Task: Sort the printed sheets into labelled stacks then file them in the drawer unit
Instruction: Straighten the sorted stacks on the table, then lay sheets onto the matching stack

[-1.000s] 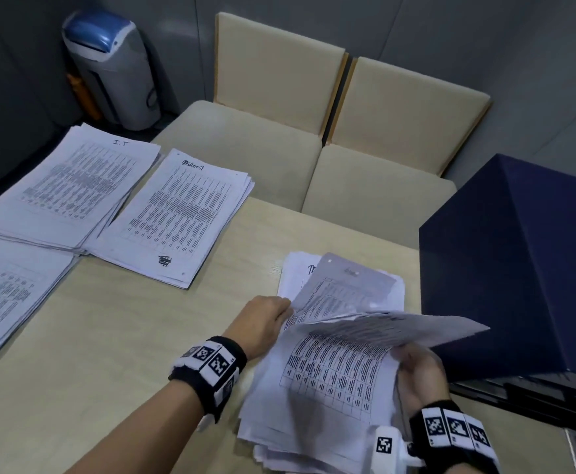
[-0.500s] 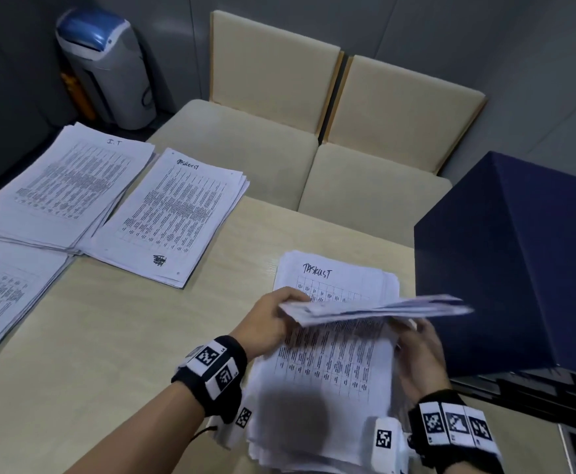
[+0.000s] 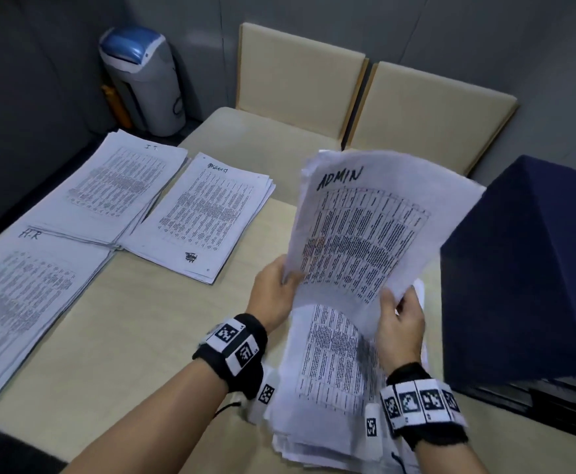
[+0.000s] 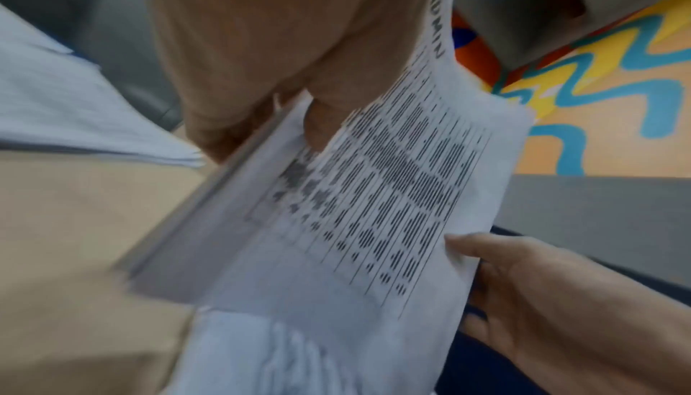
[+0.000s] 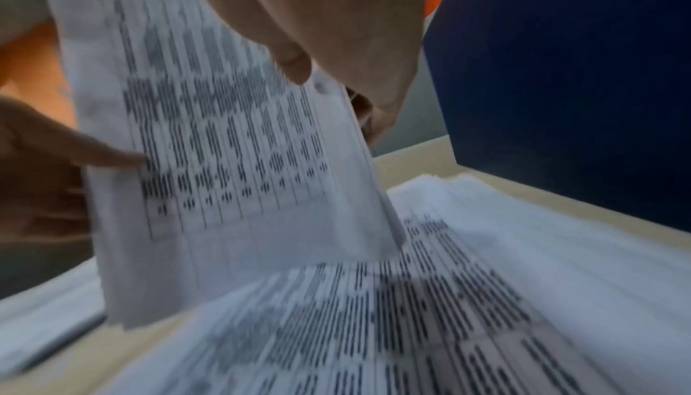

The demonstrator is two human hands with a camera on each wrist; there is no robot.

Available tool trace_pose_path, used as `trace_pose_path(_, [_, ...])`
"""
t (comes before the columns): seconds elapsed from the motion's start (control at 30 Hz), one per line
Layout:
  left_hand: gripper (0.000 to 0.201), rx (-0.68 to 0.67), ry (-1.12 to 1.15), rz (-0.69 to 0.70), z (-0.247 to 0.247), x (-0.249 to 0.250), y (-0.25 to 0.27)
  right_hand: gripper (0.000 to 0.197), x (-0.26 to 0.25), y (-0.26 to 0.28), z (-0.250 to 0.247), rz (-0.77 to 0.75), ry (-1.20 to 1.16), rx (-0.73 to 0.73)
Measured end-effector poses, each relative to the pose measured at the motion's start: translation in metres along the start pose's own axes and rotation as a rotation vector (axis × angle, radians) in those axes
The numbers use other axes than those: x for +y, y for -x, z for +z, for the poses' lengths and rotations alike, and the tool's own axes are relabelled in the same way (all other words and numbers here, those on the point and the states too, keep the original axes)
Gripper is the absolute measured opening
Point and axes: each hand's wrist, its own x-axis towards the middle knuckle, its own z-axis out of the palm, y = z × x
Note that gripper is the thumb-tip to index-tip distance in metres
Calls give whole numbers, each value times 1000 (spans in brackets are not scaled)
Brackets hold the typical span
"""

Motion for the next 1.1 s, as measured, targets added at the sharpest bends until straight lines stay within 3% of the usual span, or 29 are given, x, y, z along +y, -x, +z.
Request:
trace_pose_path(0.1, [27,22,-7,7,-29,-4,12,8,-2,8,23,-44,39,-20])
trace_pose_path(0.23, [13,148,-6,-17,-100,-14,18,13,-3,28,55,-28,-12,-90])
trace_pose_path(0.43, [10,182,-274,-341,-239,-105,78,16,39,75,91,187,298,-333])
trace_pose_path(0.6, [13,249,-582,-497,-310,-160,125,17,47,101,96,182,517,-346])
trace_pose_path(0.77, [13,291,-795,-487,-322,-163,123,27,49,102,86,168,653,-305])
trace_pose_path(0.87, [30,288,-933,-476,-313,-158,119,27,53,103,76,179,690,-277])
trace_pose_path(0.97, [42,283,-1131,-287,-297,-148,118,27,58,108,62,218,707,-236])
trace_pose_path(1.1, [33,19,-1147,-107,-261,-160,113,23,59,116,40,277,722,-181])
